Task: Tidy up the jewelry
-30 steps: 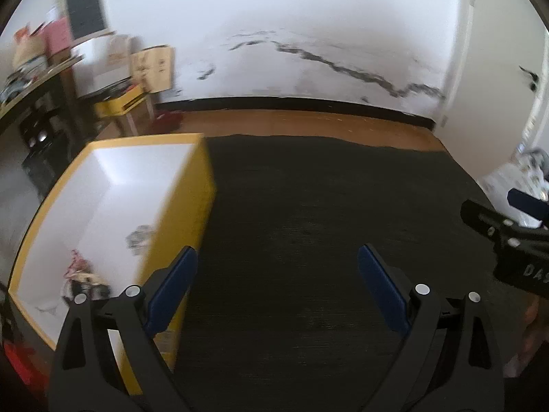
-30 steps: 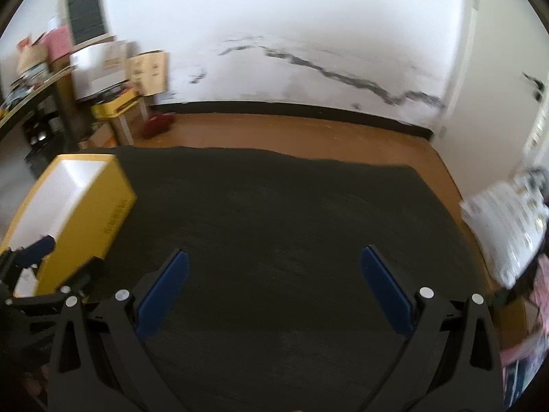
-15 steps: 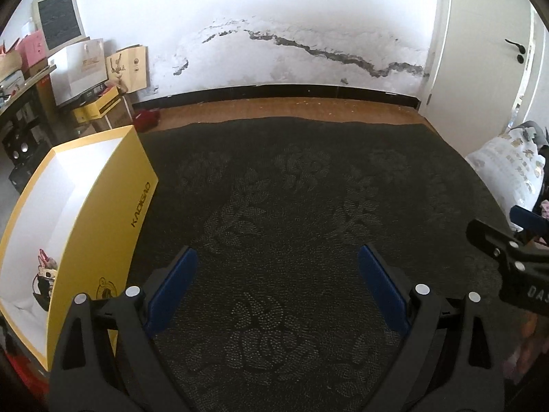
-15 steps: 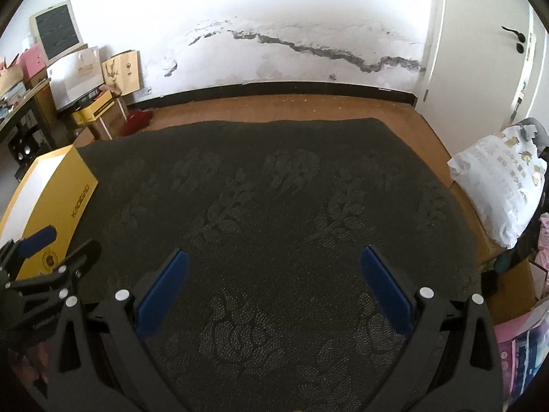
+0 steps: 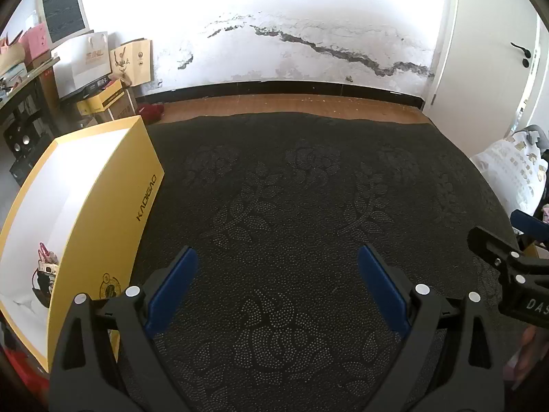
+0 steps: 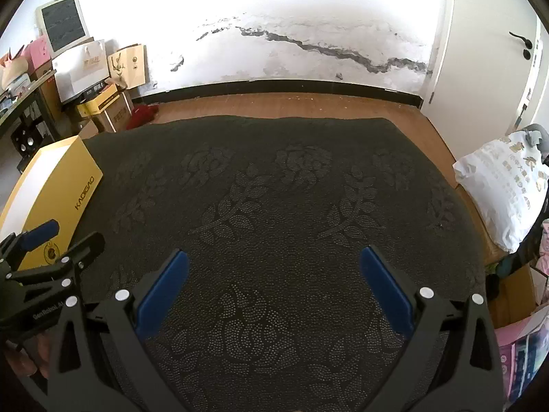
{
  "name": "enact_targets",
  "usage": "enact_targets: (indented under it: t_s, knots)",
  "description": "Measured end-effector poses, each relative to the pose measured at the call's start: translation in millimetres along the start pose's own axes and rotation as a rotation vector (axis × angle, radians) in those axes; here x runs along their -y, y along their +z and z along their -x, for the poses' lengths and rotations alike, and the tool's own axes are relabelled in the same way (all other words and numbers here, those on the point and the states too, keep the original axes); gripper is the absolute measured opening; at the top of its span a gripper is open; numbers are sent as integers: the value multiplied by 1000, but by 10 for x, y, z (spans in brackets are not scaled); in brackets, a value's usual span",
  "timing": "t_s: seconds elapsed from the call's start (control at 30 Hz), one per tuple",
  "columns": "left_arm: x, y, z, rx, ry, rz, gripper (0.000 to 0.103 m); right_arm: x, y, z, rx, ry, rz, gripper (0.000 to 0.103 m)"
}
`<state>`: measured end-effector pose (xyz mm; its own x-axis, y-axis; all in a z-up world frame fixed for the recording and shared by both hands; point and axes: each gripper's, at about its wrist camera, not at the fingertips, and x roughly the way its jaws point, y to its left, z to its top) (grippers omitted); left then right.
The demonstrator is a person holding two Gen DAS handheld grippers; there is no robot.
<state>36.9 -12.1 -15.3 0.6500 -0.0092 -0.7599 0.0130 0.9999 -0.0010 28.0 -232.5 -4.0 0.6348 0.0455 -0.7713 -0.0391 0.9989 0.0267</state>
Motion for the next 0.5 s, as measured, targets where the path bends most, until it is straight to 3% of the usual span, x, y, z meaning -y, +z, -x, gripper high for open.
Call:
enact_targets:
  t_s: [0.5]
  knots:
    - [-31, -7, 13, -1, 1, 1, 92, -53, -5, -2, 1, 4, 5, 97]
